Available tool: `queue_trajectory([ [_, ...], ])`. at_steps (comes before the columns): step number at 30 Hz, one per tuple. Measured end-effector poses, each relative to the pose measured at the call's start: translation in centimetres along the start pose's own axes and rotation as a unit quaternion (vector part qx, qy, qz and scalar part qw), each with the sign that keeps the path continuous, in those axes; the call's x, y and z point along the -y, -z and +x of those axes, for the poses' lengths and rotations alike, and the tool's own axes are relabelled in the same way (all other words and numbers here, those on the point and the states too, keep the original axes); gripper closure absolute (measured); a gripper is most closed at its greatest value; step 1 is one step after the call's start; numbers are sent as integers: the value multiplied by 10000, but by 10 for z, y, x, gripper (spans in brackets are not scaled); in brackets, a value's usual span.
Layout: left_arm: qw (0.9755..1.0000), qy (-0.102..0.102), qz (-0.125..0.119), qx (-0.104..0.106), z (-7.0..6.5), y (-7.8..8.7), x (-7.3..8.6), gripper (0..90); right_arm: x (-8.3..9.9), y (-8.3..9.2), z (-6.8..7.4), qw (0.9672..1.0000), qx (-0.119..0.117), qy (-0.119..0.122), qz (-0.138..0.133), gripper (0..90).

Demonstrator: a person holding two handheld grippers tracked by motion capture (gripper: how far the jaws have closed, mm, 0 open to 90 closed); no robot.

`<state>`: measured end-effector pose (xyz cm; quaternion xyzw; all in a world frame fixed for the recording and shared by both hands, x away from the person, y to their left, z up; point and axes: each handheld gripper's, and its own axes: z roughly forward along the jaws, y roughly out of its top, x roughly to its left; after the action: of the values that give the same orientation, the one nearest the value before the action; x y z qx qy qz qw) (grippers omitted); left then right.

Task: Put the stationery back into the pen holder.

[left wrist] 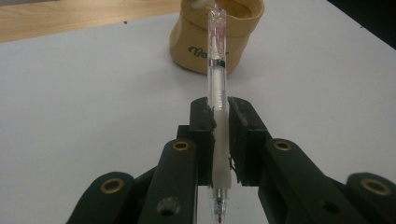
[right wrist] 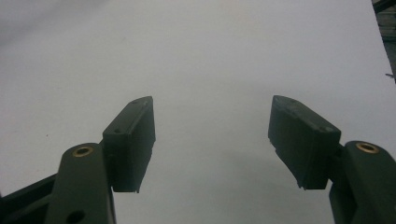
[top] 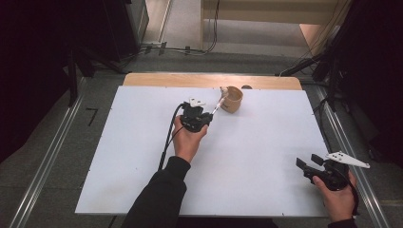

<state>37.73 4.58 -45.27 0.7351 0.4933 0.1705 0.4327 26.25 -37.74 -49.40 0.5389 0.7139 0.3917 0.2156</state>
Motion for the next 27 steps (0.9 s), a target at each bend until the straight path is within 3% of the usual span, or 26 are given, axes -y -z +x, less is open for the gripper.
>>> queue_trajectory([
  [15,10000,5,-4,70,-7,-11,-16,811,0,0,-1,10000,-10,-5,1,304],
  [27,10000,-8,47,7,-15,-22,-31,810,0,-1,-2,10000,-27,-25,24,304],
])
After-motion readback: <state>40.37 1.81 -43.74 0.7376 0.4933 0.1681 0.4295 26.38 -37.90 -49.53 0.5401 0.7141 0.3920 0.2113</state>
